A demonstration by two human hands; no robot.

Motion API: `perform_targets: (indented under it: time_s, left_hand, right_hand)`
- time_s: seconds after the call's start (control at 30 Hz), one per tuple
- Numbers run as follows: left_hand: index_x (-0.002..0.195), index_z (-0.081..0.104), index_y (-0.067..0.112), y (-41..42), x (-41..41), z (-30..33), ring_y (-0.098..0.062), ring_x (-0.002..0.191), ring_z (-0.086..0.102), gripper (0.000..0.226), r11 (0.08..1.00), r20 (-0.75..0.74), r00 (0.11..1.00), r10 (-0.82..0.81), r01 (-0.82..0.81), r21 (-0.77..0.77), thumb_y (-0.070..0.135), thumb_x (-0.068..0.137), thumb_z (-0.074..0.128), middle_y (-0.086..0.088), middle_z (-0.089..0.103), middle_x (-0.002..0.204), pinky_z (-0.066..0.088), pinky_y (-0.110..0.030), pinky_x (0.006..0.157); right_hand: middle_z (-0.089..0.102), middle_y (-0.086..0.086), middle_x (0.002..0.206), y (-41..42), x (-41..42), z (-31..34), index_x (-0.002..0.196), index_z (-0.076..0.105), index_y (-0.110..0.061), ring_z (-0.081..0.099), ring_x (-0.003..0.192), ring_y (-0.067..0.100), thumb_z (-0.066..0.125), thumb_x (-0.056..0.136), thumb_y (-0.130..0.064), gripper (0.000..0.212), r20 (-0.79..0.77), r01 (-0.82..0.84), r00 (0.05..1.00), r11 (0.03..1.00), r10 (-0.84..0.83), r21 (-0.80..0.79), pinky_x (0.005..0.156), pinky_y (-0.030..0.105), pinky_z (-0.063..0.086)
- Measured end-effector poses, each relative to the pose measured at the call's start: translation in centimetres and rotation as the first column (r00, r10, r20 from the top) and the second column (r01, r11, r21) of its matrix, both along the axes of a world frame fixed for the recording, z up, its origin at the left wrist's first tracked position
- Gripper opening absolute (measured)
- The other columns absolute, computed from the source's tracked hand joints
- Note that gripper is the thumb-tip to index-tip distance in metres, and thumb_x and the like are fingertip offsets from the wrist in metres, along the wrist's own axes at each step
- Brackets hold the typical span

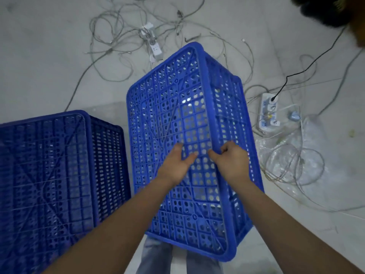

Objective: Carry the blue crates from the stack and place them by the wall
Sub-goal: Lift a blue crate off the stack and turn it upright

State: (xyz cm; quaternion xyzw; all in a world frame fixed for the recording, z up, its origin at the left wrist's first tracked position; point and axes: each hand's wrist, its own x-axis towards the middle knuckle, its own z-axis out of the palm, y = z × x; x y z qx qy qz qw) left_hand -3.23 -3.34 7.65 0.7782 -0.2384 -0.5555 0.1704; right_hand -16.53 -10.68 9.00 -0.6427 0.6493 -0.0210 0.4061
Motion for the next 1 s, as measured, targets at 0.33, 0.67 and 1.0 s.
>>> perform_targets:
  time_s: [0.33,0.67,1.0]
  left_hand:
    - [0.150,0.025,0.020,1.0,3.1,0.8,-0.023,0.116,0.057,0.075,0.899,-0.098,0.899,0.426,-0.433,-0.060,0.039,0.087,0.062,-0.002,0.053,0.136,0.046,-0.040,0.104]
    - [0.107,0.058,0.000,3.9,9.7,-1.9,-0.032,0.096,0.060,0.026,0.930,-0.034,0.930,0.366,-0.366,0.023,0.022,0.096,0.050,-0.023,0.062,0.108,0.052,-0.047,0.088]
    - [0.114,0.053,0.007,4.2,11.2,-5.5,-0.018,0.086,0.056,0.019,0.963,-0.122,0.955,0.269,-0.266,0.038,0.013,0.098,0.045,-0.007,0.060,0.095,0.051,-0.023,0.060]
  right_hand:
    - [0.054,0.005,0.068,6.3,8.1,1.2,0.094,0.054,-0.008,0.061,0.071,0.028,0.050,0.090,-0.016,0.010,-0.054,-0.309,0.949,0.951,0.310,0.015,0.040,0.024,0.022]
    - [0.066,0.017,0.103,9.5,15.1,-2.1,0.110,0.057,-0.002,0.051,0.073,0.026,0.047,0.093,-0.009,0.021,-0.073,-0.321,0.937,0.925,0.341,0.202,0.052,0.032,0.041]
    - [0.066,0.017,0.106,9.7,15.8,-6.5,0.111,0.057,-0.002,0.064,0.098,0.033,0.042,0.096,-0.009,0.022,-0.097,-0.352,0.922,0.916,0.375,0.191,0.072,0.038,0.049]
